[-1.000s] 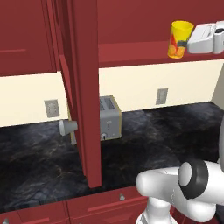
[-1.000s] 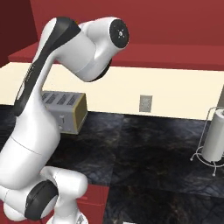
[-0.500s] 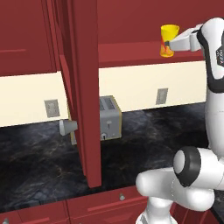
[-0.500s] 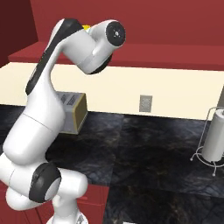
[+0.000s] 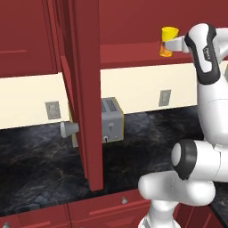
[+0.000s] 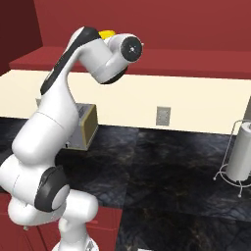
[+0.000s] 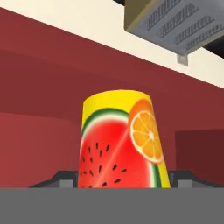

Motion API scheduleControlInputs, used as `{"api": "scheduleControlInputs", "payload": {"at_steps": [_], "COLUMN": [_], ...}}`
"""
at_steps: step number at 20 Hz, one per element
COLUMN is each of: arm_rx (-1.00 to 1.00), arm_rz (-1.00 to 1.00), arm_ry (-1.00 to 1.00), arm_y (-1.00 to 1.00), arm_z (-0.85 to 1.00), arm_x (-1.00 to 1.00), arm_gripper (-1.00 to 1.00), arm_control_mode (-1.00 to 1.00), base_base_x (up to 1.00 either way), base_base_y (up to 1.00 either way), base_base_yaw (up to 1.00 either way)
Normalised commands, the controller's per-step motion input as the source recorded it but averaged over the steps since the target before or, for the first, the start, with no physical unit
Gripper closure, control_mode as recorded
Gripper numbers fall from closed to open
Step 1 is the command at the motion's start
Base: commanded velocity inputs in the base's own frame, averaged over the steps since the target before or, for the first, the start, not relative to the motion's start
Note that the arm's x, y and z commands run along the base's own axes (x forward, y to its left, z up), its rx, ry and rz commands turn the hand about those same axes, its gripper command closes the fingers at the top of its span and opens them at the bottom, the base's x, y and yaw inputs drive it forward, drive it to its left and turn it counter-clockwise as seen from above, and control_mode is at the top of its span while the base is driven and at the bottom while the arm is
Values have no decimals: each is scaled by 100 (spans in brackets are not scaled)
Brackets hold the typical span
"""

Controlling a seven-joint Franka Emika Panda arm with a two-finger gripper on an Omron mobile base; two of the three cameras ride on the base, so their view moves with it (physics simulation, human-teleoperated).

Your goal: Move the cup from next to the sink to the open cabinet. Then, move the bowl with the kiwi to the fridge to clear the area for faucet cleaning.

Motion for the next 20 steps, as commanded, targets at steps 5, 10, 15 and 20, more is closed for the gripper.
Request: {"api": "scheduleControlInputs", "payload": {"at_steps": [5, 10, 15, 20], "arm_rx": [19, 4, 4, 4], "arm_rz": [-10, -9, -13, -3], "arm_ry": [12, 25, 22, 16], "arm_y": [-6, 0, 0, 0], "arm_z": [28, -1, 0, -17], "arm_x": [25, 81, 90, 41], "arm_gripper": [100, 100, 100, -100], "arm_control_mode": [-100, -100, -100, -100], "base_base_x": [0, 0, 0, 0], "base_base_y": [0, 0, 0, 0], "base_base_yaw": [0, 0, 0, 0]}}
